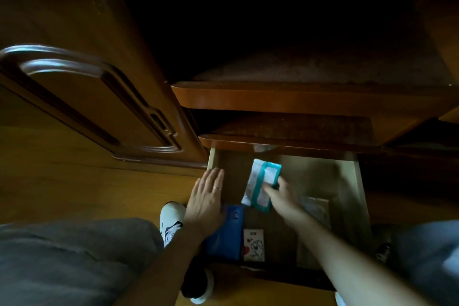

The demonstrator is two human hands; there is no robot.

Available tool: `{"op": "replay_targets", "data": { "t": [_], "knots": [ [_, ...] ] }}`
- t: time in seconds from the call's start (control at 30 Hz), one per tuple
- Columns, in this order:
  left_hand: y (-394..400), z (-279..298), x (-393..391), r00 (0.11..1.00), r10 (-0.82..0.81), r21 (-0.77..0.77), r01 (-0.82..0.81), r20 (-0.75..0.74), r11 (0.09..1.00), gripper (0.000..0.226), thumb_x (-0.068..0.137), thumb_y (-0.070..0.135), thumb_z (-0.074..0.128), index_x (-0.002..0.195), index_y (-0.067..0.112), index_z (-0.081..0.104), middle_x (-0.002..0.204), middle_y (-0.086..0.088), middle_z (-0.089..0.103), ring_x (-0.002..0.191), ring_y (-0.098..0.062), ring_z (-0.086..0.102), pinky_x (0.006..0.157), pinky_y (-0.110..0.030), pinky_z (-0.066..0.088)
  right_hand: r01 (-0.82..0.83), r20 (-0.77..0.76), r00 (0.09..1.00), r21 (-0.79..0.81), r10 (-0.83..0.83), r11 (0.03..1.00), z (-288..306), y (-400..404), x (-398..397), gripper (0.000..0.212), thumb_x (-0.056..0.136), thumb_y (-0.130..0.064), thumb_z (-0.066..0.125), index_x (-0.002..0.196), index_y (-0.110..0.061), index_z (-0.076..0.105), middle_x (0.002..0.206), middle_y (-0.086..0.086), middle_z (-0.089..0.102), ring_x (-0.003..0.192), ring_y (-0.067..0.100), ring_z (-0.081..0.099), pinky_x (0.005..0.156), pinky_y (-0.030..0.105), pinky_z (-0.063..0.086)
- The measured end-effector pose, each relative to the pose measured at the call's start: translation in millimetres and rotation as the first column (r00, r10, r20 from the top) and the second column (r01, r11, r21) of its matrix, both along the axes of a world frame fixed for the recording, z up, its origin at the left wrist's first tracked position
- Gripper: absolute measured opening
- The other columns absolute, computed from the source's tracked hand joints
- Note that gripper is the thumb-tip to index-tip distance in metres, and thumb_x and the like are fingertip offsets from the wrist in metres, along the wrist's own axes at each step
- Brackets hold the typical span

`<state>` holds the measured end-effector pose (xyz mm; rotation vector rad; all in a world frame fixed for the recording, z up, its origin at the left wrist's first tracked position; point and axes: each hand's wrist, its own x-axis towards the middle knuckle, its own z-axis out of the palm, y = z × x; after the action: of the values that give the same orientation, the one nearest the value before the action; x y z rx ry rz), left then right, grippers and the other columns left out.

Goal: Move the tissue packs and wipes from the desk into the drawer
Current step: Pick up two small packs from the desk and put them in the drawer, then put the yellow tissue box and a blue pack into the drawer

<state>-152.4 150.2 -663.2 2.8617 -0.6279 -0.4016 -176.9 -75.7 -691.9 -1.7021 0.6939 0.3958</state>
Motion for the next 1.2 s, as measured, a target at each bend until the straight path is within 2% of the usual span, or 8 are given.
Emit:
{"op": "replay_targets", "data": {
  "t": [0.1,0.27,0.37,0.53,0.8,0.97,1.1,1.2],
  "knots": [
    [1,-4,-1,1.000,-0.010,0.024,0.009,0.021,1.000,0.084,0.090,0.043,0.060,0.158,0.018,0.019,0.166,-0.007,0.009,0.153,-0.022,-0.003,0.122,-0.037,-0.003,0.040,-0.056,0.996,-0.350,-0.063,0.936,4,-28,-2,0.038,0.099,-0.035,0.062,0.131,-0.015,0.054,0.123,0.007,0.063,0.098,0.018,0.063,0.068,0.025,0.043],
    [-23,-16,-2,0.998,-0.061,0.086,0.059,0.032,0.995,0.079,0.088,0.048,0.060,0.155,0.021,0.027,0.165,-0.007,0.012,0.153,-0.024,-0.001,0.124,-0.041,0.003,-0.074,-0.166,0.985,-0.636,-0.043,0.768,22,-86,-38,0.047,0.093,-0.041,0.063,0.132,-0.017,0.055,0.124,0.011,0.065,0.110,0.029,0.063,0.090,0.039,0.050],
    [-32,-19,-1,0.998,-0.040,0.126,0.033,0.051,0.992,0.078,0.087,0.053,0.060,0.153,0.021,0.032,0.164,-0.010,0.018,0.152,-0.028,0.005,0.122,-0.044,0.005,-0.037,-0.090,0.995,-0.695,-0.036,0.718,18,-85,-62,0.036,0.090,-0.032,0.069,0.120,-0.022,0.053,0.111,0.002,0.066,0.093,0.016,0.064,0.080,0.036,0.056],
    [-44,-15,-7,0.993,-0.092,0.156,0.080,0.071,0.985,0.069,0.089,0.051,0.057,0.150,0.025,0.038,0.163,-0.010,0.021,0.152,-0.028,0.010,0.119,-0.044,0.006,-0.378,-0.300,0.923,-0.587,0.242,0.716,-18,-60,-92,0.061,0.089,-0.037,0.073,0.140,-0.024,0.043,0.133,-0.001,0.057,0.114,0.015,0.062,0.081,0.026,0.050],
    [-58,12,-9,0.989,-0.149,0.104,0.151,-0.023,0.983,0.065,0.095,0.039,0.055,0.154,0.026,0.031,0.165,-0.006,0.014,0.153,-0.025,0.005,0.120,-0.042,0.005,-0.390,-0.415,0.888,-0.458,0.197,0.799,-12,-72,-87,0.042,0.094,-0.023,0.067,0.133,-0.023,0.051,0.128,0.001,0.060,0.117,0.017,0.059,0.098,0.037,0.052],
    [-112,79,9,0.969,-0.245,-0.101,0.240,-0.038,0.965,0.053,0.099,0.035,0.051,0.149,0.038,0.033,0.156,0.012,0.029,0.111,-0.001,0.055,0.096,-0.018,0.045,-0.322,-0.393,0.903,-0.354,0.173,0.878,40,-80,-72,0.036,0.100,-0.036,0.059,0.135,-0.025,0.054,0.127,0.000,0.062,0.111,0.015,0.061,0.100,0.035,0.050],
    [-146,170,17,0.906,-0.352,-0.192,0.398,0.233,0.897,0.038,0.095,0.034,0.053,0.133,0.036,0.059,0.128,0.016,0.059,0.100,0.002,0.062,0.078,-0.012,0.052,-0.374,-0.253,0.919,-0.309,0.303,0.875,130,-100,-40,0.040,0.098,-0.045,0.059,0.134,-0.031,0.056,0.137,-0.005,0.056,0.122,0.013,0.057,0.107,0.034,0.046],
    [-165,251,25,0.738,-0.326,-0.332,0.590,0.591,0.736,0.025,0.088,0.022,0.063,0.111,0.027,0.073,0.098,0.012,0.069,0.087,-0.006,0.066,0.063,-0.021,0.054,-0.370,-0.053,0.929,-0.207,0.367,0.906,225,-130,-27,0.018,0.097,-0.038,0.061,0.110,-0.027,0.064,0.102,-0.003,0.074,0.089,0.016,0.074,0.078,0.035,0.061]
  ]
}}
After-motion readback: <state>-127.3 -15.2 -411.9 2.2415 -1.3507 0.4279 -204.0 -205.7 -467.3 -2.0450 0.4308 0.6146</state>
